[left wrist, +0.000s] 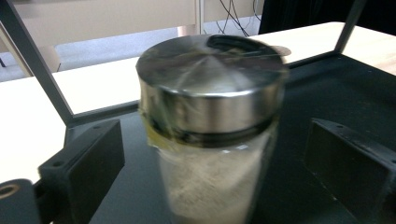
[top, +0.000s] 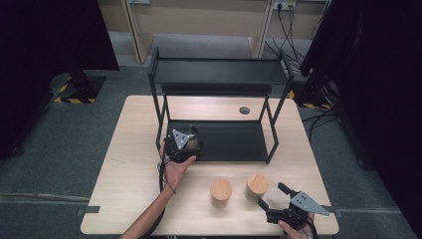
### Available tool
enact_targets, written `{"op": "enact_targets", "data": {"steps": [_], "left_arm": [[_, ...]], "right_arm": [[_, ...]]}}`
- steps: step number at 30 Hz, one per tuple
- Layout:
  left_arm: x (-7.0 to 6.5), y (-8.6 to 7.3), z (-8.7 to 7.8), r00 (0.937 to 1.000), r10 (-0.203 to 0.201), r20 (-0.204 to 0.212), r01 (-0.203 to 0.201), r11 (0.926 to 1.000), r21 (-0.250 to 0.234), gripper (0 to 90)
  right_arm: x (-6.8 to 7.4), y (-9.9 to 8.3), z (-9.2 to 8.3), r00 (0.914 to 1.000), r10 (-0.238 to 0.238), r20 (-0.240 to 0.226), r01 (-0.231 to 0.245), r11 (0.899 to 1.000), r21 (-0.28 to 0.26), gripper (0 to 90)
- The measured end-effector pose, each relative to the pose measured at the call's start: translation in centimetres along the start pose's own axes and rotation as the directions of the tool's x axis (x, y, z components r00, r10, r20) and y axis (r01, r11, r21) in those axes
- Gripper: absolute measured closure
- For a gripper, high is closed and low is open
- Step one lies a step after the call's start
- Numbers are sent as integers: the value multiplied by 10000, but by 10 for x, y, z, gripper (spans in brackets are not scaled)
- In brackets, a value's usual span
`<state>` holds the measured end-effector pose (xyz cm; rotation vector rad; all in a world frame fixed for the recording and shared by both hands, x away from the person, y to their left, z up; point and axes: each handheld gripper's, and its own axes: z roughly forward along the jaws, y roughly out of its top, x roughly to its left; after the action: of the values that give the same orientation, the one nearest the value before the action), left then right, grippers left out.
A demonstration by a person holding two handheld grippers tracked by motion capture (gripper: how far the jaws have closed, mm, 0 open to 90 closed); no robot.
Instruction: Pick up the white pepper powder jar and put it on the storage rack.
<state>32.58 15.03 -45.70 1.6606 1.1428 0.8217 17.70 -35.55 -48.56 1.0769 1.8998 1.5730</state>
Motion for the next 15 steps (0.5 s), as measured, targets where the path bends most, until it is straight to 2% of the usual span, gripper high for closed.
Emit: {"op": "enact_targets", "data": {"steps": [6, 8, 15], "left_arm": [[-5, 1, -13, 9996, -99, 280, 104, 9998, -166, 43], [-5, 2, -15, 9990, -250, 358, 255, 9996, -128, 39], [-4, 0, -27, 9981, -314, 537, 322, 9994, -150, 31]], "right_arm": [[0, 0, 0, 10000, -2, -15, 2, 10000, -24, 16], [0, 0, 0, 10000, 2, -14, -2, 10000, -32, 16], [0, 0, -1, 10000, 18, 13, -18, 10000, -46, 16]]}}
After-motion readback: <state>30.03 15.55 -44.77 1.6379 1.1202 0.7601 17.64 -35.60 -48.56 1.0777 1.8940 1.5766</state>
